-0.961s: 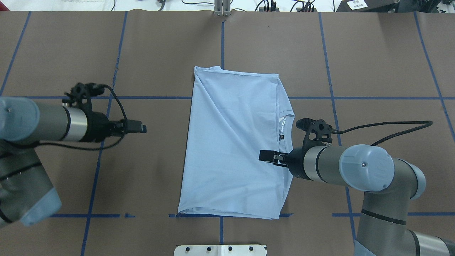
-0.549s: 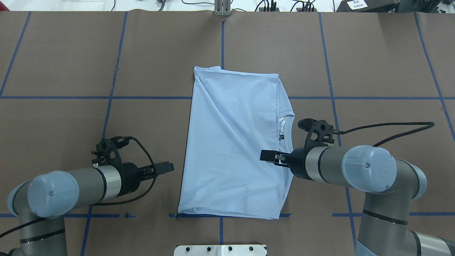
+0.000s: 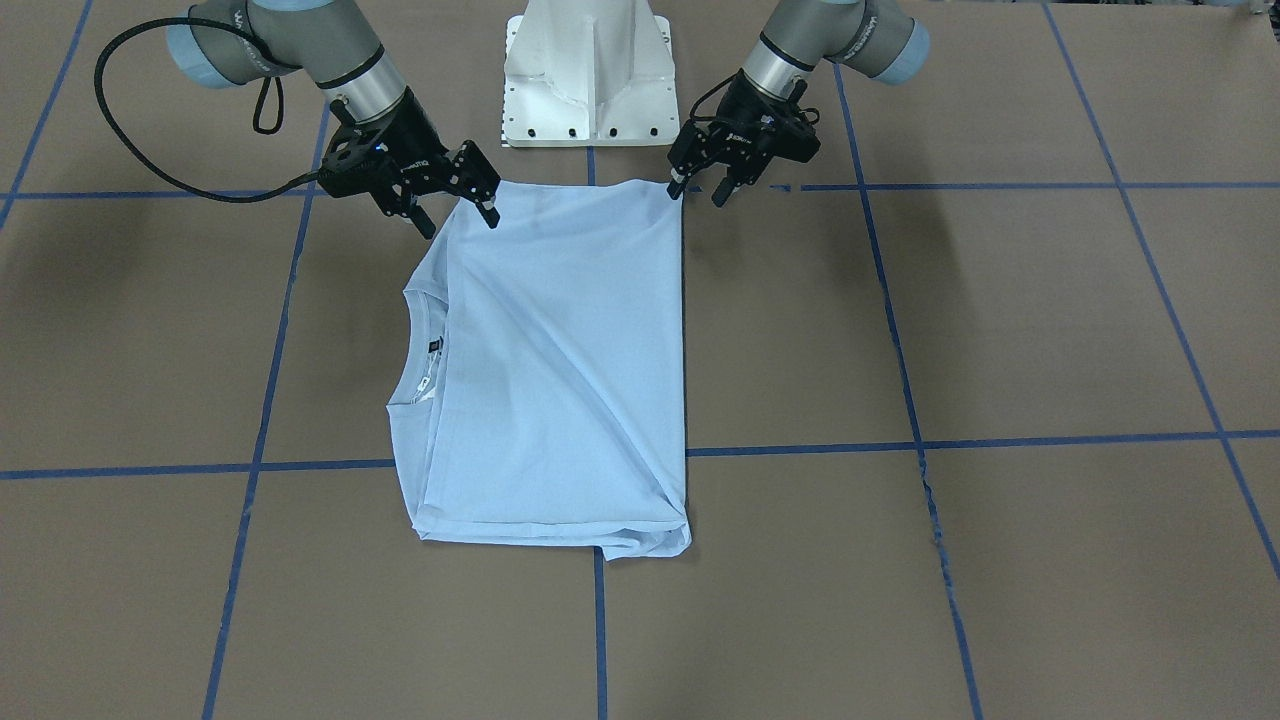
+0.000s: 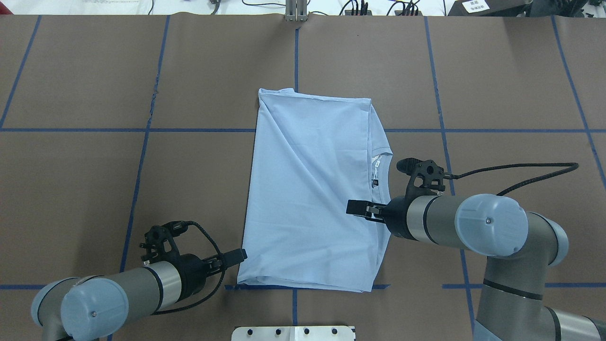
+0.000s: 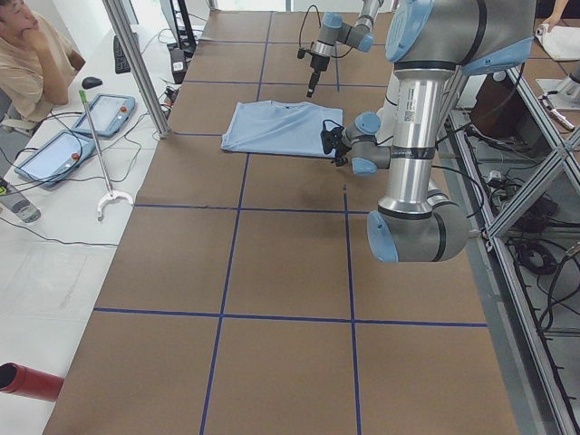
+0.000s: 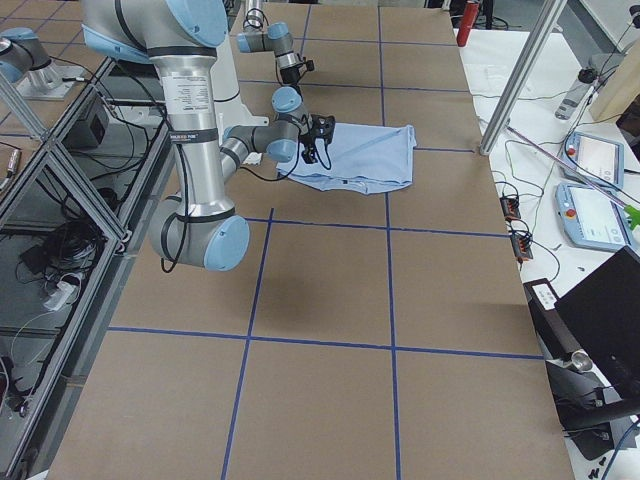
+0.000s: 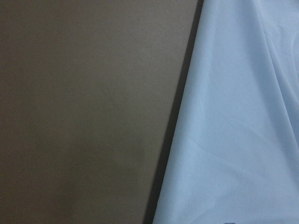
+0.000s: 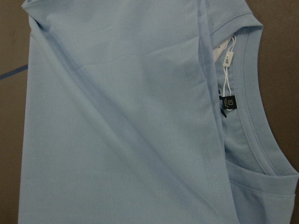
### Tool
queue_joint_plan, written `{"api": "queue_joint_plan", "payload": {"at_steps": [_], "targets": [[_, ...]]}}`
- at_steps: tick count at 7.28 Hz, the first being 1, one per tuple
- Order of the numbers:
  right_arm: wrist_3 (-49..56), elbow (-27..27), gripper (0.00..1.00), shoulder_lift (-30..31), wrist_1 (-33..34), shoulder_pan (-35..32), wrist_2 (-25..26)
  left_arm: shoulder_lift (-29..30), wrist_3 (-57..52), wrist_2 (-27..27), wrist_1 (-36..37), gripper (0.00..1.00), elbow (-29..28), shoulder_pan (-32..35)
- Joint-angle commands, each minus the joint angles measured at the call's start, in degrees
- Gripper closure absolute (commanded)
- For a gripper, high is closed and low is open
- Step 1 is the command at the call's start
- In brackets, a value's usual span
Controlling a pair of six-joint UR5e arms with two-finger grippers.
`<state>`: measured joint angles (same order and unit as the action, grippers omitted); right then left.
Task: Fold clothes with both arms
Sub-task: 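Move the left gripper down to the shirt's corner nearest the robot, then grasp the near corner with the left gripper while the right gripper approaches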
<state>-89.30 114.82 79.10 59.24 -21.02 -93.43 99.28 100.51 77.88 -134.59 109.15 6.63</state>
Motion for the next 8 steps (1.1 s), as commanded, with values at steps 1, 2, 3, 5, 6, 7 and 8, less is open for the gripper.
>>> {"api": "queue_joint_plan", "payload": {"at_steps": [1, 2, 3, 5, 6, 7, 8], "targets": [[0.0, -0.03, 0.0, 0.0, 0.0, 0.01, 0.0, 2.04, 0.21, -0.01, 2.82, 0.18, -0.43, -0.73], [0.0, -0.03, 0.0, 0.0, 0.0, 0.01, 0.0, 2.32, 0.21, -0.01, 3.01, 0.18, -0.52, -1.35], [-0.09, -0.12, 0.0, 0.09, 0.0, 0.01, 0.0, 2.41, 0.3, -0.01, 3.02, 0.21, -0.78, -1.61], [-0.09, -0.12, 0.0, 0.09, 0.0, 0.01, 0.26, 3.28, 0.73, -0.01, 3.02, 0.29, -1.57, -1.62], [-0.09, -0.12, 0.0, 0.09, 0.0, 0.01, 0.27, 3.55, 0.91, 0.08, 3.02, 0.33, -1.66, -1.62], [-0.09, -0.12, 0.0, 0.09, 0.0, -0.07, 0.27, 3.55, 0.91, 0.17, 3.02, 0.34, -1.66, -1.62], [-0.09, -0.12, 0.0, 0.09, 0.0, 0.01, 0.27, 3.64, 0.91, 0.17, 3.02, 0.34, -1.58, -1.62]]}}
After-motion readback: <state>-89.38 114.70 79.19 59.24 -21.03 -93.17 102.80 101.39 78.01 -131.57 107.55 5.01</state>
